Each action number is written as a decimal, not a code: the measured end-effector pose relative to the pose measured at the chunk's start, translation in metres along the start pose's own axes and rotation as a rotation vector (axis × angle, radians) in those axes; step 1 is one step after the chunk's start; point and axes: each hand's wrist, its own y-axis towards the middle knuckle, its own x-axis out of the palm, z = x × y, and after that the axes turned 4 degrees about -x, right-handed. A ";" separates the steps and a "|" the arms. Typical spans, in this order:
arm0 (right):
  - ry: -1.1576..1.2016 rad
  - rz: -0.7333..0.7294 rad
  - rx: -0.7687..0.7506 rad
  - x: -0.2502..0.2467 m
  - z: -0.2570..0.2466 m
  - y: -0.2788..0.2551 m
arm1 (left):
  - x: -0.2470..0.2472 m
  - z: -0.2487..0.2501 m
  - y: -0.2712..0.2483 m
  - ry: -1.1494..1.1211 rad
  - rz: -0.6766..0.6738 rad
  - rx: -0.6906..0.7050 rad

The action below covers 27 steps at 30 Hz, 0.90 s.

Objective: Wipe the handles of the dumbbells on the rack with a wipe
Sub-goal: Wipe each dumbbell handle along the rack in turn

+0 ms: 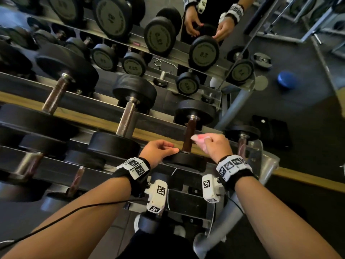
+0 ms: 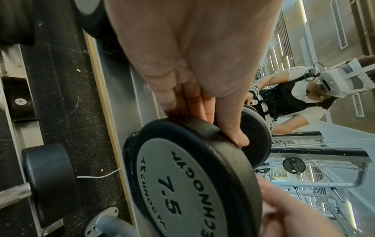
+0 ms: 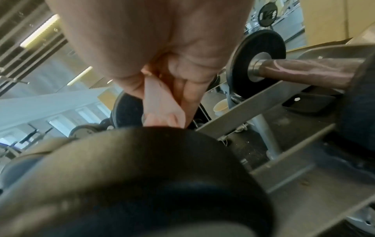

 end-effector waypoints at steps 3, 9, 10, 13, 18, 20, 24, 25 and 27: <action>-0.047 0.033 -0.048 0.010 -0.007 0.019 | 0.000 0.000 0.000 0.010 -0.004 0.000; -0.307 -0.294 -0.226 0.016 0.011 0.016 | -0.002 -0.003 0.003 0.014 0.003 -0.003; -0.318 -0.337 -0.215 0.012 0.013 0.015 | -0.002 -0.003 0.004 0.001 0.004 -0.006; -0.457 -0.480 -0.210 0.001 0.007 0.015 | -0.001 -0.003 0.004 -0.015 0.012 -0.016; -0.331 -0.448 -0.212 -0.025 -0.020 0.028 | 0.001 -0.003 0.000 -0.016 0.046 -0.015; -0.274 -0.260 -0.287 -0.026 -0.019 0.034 | 0.003 -0.003 -0.001 -0.021 0.066 -0.010; -0.481 -0.405 -0.374 -0.001 -0.008 0.030 | 0.009 -0.004 -0.003 -0.042 0.119 0.003; -0.439 -0.446 -0.368 0.005 -0.003 0.025 | 0.010 -0.005 -0.004 -0.050 0.130 0.003; -0.342 -0.491 -0.403 0.010 0.005 0.019 | 0.012 -0.007 -0.005 -0.071 0.154 0.007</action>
